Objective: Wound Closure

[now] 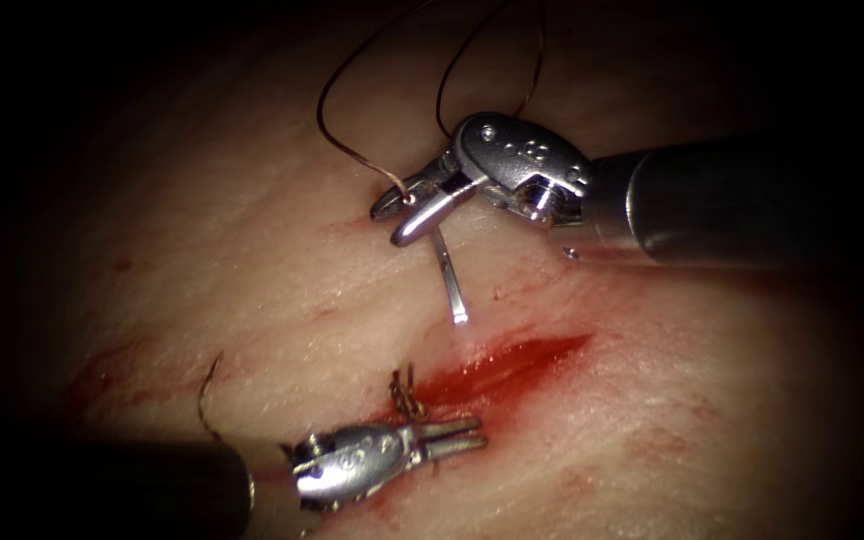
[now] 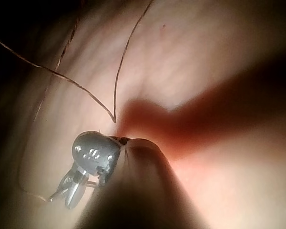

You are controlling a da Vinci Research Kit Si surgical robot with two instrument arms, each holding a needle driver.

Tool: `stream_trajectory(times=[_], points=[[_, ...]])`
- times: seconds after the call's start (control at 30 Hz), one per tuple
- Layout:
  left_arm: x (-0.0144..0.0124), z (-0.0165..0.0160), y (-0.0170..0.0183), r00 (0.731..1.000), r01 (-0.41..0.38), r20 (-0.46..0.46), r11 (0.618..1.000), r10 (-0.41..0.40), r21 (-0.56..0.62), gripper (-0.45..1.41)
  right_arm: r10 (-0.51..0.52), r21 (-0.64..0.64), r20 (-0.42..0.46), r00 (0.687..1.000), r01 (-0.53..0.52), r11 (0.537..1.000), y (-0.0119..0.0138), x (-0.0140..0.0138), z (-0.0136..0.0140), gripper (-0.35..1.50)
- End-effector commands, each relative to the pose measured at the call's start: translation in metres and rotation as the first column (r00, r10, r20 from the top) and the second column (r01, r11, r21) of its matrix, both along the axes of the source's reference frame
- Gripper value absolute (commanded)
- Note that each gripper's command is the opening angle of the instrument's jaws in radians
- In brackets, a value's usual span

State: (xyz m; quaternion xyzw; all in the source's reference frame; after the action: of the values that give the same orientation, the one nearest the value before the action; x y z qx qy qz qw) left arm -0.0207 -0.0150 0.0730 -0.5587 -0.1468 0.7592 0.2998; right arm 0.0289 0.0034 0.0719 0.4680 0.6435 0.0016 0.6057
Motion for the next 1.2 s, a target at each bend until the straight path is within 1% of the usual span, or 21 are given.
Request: stream_trajectory(times=[0.03, 0.17, 0.27, 0.53, 0.67, 0.83, 1.0, 1.2], points=[[-0.0006, 0.0005, -0.0007, 1.0, -0.001, 0.002, 1.0, 0.001, 0.003, 0.11, 0.009, 0.041, 0.023, 1.0, -0.01, 0.999, -0.0007, 0.0006, 0.0012, -0.35], [-0.0005, 0.0005, -0.0007, 1.0, -0.001, 0.002, 1.0, 0.001, 0.003, 0.11, 0.014, 0.115, 0.079, 0.997, -0.023, 0.993, -0.0011, 0.0004, 0.0022, -0.35], [-0.0005, 0.0005, -0.0007, 1.0, -0.001, 0.002, 1.0, 0.001, 0.004, 0.11, 0.026, 0.148, 0.111, 0.993, -0.043, 0.988, -0.0014, 0.0001, 0.0026, -0.35], [-0.0005, 0.0005, -0.0007, 1.0, -0.002, 0.002, 1.0, 0.002, 0.004, 0.11, 0.073, 0.181, 0.106, 0.992, -0.091, 0.979, -0.002, -0.0003, 0.0025, -0.35], [-0.0005, 0.0005, -0.0007, 1.0, -0.002, 0.002, 1.0, 0.002, 0.004, 0.11, 0.071, 0.188, 0.11, 0.991, -0.091, 0.978, -0.0026, -0.0002, 0.003, -0.35], [-0.0003, 0.0005, -0.0006, 1.0, -0.003, 0.003, 1.0, 0.003, 0.004, 0.11, 0.082, 0.216, 0.123, 0.989, -0.107, 0.97, -0.0041, -0.0002, 0.004, -0.35], [-0.0002, 0.0006, -0.0005, 1.0, -0.004, 0.004, 1.0, 0.004, 0.004, 0.11, 0.076, 0.27, 0.156, 0.985, -0.116, 0.956, -0.0057, -0.0002, 0.005, -0.35], [-0.0002, 0.0006, -0.0005, 1.0, -0.004, 0.004, 1.0, 0.004, 0.004, 0.11, 0.082, 0.308, 0.18, 0.98, -0.136, 0.942, -0.0062, -0.0009, 0.005, -0.35]])
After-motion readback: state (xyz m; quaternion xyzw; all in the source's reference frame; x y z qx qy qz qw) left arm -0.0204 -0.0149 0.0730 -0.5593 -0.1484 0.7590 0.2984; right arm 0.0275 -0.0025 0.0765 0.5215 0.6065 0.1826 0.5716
